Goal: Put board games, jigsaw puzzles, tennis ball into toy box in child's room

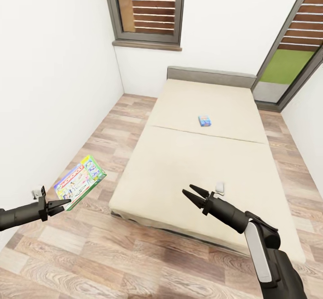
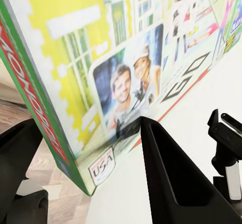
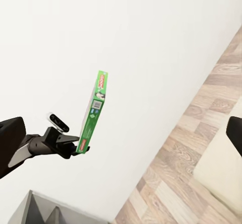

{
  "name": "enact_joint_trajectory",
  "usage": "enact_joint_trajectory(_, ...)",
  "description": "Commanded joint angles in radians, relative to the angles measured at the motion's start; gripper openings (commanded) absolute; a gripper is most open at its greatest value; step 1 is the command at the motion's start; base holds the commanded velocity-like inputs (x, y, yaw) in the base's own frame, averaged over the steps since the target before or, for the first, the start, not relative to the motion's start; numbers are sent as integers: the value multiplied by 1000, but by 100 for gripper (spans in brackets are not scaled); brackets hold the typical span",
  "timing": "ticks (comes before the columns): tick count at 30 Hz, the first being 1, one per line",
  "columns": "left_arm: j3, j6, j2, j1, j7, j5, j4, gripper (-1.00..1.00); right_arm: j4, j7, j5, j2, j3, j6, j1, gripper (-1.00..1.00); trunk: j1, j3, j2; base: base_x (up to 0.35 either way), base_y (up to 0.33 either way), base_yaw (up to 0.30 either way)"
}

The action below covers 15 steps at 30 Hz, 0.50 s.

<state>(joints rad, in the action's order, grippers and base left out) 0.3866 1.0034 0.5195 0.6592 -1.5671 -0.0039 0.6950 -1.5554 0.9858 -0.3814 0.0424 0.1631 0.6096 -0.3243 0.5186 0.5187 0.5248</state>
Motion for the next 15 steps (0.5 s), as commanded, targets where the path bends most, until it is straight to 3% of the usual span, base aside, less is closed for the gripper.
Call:
enact_joint_trajectory(1, 0, 9, 0, 0, -4, -1, 0, -100, 0, 2, -3, 0, 2, 7, -1, 100, 0, -1, 1, 0, 0, 0)
enact_joint_trajectory(15, 0, 9, 0, 0, -4, -1, 4, -100, -1, 1, -9, -2, 5, -32, 35, 100, 0, -24, 1, 0, 0, 0)
